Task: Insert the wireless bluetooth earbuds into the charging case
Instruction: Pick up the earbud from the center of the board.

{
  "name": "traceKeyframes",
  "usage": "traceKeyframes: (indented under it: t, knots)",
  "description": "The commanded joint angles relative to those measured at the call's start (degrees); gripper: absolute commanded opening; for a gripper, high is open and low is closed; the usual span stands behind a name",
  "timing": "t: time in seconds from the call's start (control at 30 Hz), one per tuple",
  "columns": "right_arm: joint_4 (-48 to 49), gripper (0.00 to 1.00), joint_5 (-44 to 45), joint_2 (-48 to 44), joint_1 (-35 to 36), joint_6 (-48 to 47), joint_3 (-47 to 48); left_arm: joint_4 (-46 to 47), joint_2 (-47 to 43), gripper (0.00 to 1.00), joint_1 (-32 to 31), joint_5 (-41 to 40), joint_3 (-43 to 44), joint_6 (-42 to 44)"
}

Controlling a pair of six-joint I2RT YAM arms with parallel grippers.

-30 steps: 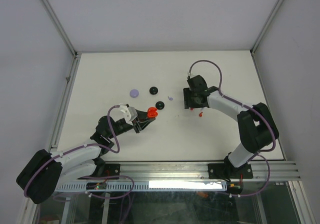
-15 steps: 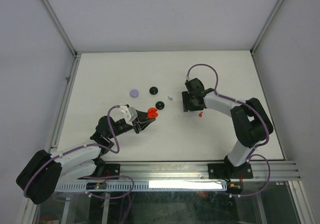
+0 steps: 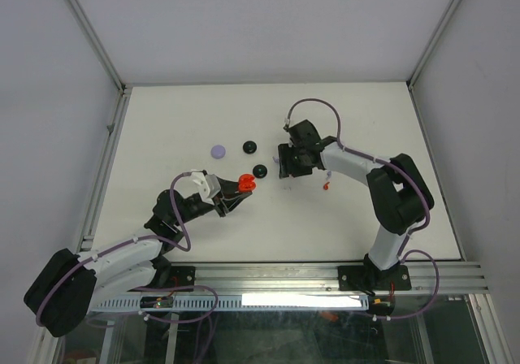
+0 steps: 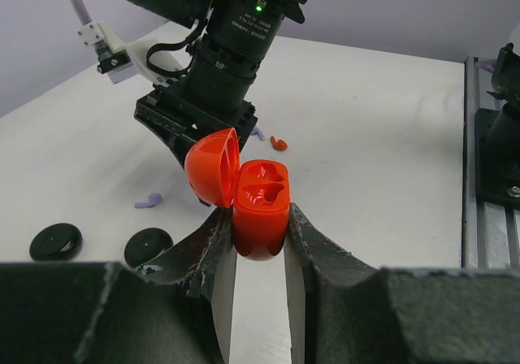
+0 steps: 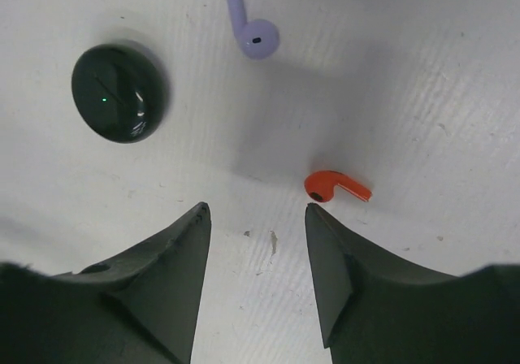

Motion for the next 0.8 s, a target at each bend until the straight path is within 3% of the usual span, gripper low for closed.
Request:
traceKeyframes:
  t: [0.0, 0.33, 0.77]
  knots:
    - [-1.5, 0.53, -1.1, -2.2, 0.3, -5.0, 3.7, 2.3, -1.2, 0.00, -0.1, 0.4, 1.1, -0.1]
    - [-9.0, 0.46, 2.9, 4.8, 0.3, -19.7, 12.1, 2.1, -1.6, 0.00, -0.2, -0.1, 1.0, -0.2]
    - [-14.9, 0.40, 2.5, 10.5, 0.4, -24.8, 15.5, 2.3, -1.5, 0.00, -0.2, 0.1, 0.8, -0.2]
